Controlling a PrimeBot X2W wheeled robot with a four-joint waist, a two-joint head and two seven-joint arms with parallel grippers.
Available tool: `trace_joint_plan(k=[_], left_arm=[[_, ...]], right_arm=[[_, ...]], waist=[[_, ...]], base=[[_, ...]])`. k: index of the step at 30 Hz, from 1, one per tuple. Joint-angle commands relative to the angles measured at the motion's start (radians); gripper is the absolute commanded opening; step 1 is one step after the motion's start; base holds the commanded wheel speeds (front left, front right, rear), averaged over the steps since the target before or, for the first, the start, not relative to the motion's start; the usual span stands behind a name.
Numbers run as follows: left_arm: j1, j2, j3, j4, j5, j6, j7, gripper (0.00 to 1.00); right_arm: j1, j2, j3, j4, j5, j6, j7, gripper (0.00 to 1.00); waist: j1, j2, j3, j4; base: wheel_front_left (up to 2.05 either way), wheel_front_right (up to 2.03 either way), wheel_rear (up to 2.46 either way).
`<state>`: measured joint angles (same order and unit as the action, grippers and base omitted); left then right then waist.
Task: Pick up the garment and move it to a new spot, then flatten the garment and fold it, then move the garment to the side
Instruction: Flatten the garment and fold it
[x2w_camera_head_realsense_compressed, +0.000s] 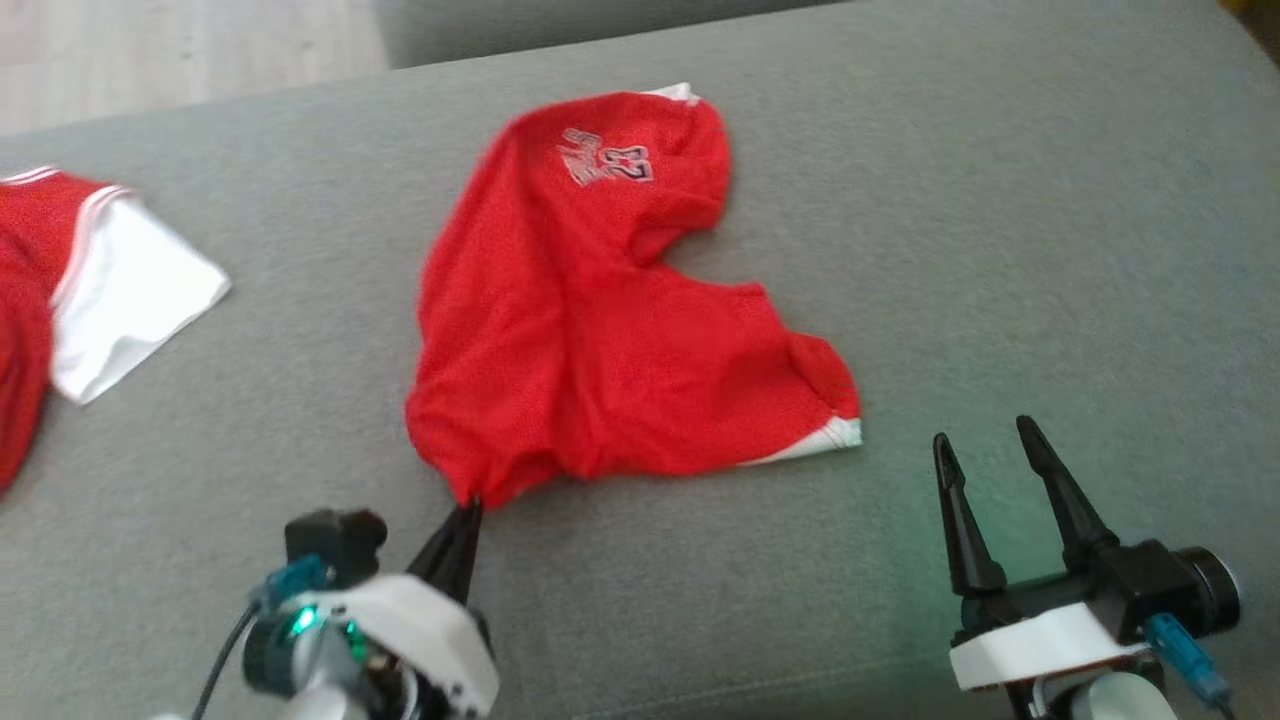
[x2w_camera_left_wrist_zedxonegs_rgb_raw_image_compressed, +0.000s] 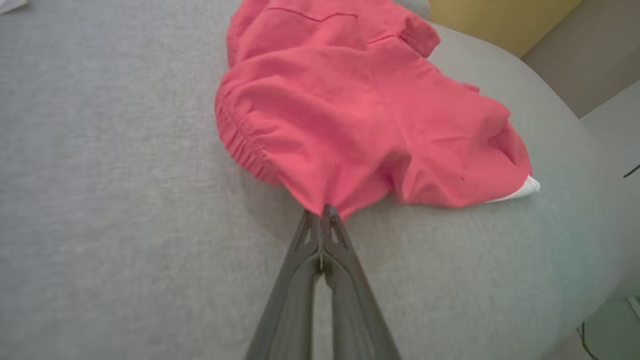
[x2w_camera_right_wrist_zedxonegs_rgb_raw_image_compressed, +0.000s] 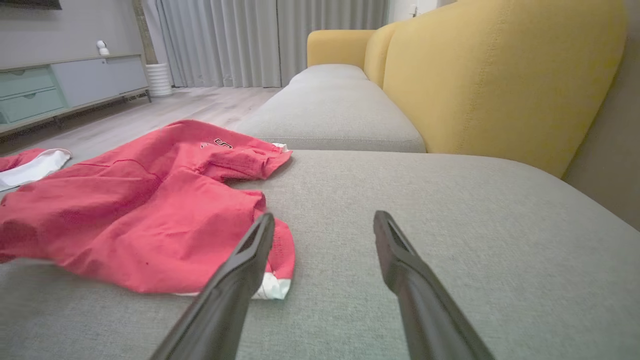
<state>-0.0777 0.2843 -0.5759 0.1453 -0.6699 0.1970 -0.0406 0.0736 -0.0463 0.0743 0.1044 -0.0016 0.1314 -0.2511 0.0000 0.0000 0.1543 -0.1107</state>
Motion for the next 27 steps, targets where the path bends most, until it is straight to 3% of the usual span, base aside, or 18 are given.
trace_joint_plan(k=[1, 8, 14, 21, 27], left_arm=[[-0.007, 0.045, 0.028, -0.089, 0.013, 0.017, 0.024, 0.00], [0.061, 0.199, 0.048, -0.512, 0.055, 0.127, 0.204, 0.00], [-0.034, 0.260, 0.019, -0.686, 0.095, 0.111, 0.341, 0.00], [-0.238, 0.209, -0.024, -0.592, 0.118, 0.063, 0.436, 0.00], [-0.485, 0.099, -0.101, -0.296, 0.139, -0.033, 0.498, 0.00]], right_arm=[[-0.006, -0.007, 0.020, -0.036, -0.003, -0.001, -0.011, 1.00], [-0.017, -0.005, 0.035, -0.032, 0.000, -0.001, -0.011, 1.00], [-0.021, -0.005, 0.038, -0.026, 0.007, -0.001, -0.011, 1.00], [-0.042, -0.004, 0.058, -0.024, 0.028, -0.001, -0.011, 1.00], [-0.074, -0.004, 0.083, -0.023, 0.045, -0.001, -0.011, 1.00]], waist=[[0.0000, 0.0000, -0.010, 0.026], [0.0000, 0.0000, -0.023, 0.042], [0.0000, 0.0000, -0.023, -0.005], [0.0000, 0.0000, 0.001, -0.093], [0.0000, 0.0000, 0.059, -0.185]], base=[[0.00, 0.00, 0.00], [0.00, 0.00, 0.00], [0.00, 0.00, 0.00], [0.00, 0.00, 0.00], [0.00, 0.00, 0.00]])
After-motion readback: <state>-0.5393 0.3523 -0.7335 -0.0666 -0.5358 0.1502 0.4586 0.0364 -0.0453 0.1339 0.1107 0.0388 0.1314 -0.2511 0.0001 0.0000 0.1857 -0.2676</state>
